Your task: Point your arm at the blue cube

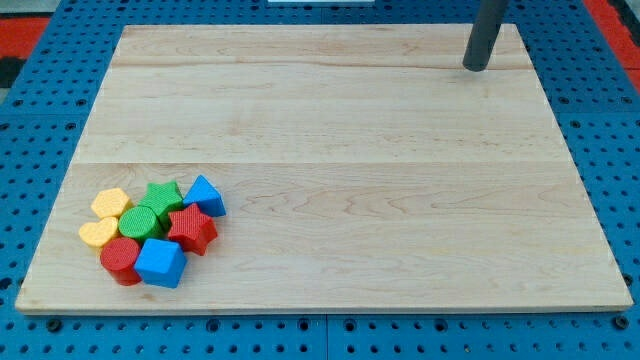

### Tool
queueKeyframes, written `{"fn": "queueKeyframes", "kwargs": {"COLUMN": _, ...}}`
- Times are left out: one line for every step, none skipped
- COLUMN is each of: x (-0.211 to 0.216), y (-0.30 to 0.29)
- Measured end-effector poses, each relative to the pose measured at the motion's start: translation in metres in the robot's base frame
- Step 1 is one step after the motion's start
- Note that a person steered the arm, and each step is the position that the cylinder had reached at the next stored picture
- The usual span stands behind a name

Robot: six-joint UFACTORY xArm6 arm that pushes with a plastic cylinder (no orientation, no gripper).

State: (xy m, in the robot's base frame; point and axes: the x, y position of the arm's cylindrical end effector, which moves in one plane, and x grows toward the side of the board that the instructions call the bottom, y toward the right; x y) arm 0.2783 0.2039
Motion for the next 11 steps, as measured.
{"fn": "queueKeyframes", "kwargs": {"x": 0.030, "y": 0.006}}
{"fn": "queueKeyframes", "kwargs": {"x": 0.089, "y": 0.009}}
{"fn": "queueKeyframes", "kwargs": {"x": 0.153, "y": 0.009}}
{"fn": "queueKeyframes", "kwargs": {"x": 0.223, "y": 0.008}}
{"fn": "queueKeyframes", "kwargs": {"x": 0.293, "y": -0.024}}
{"fn": "queueKeyframes", "kwargs": {"x": 0.340, "y": -0.066}}
{"fn": "queueKeyframes", "kwargs": {"x": 0.341, "y": -0.079}}
{"fn": "queueKeyframes", "kwargs": {"x": 0.341, "y": -0.090}}
{"fn": "queueKeyframes", "kwargs": {"x": 0.341, "y": -0.127}}
{"fn": "queueKeyframes", "kwargs": {"x": 0.340, "y": -0.214}}
{"fn": "queueKeyframes", "kwargs": {"x": 0.340, "y": -0.309}}
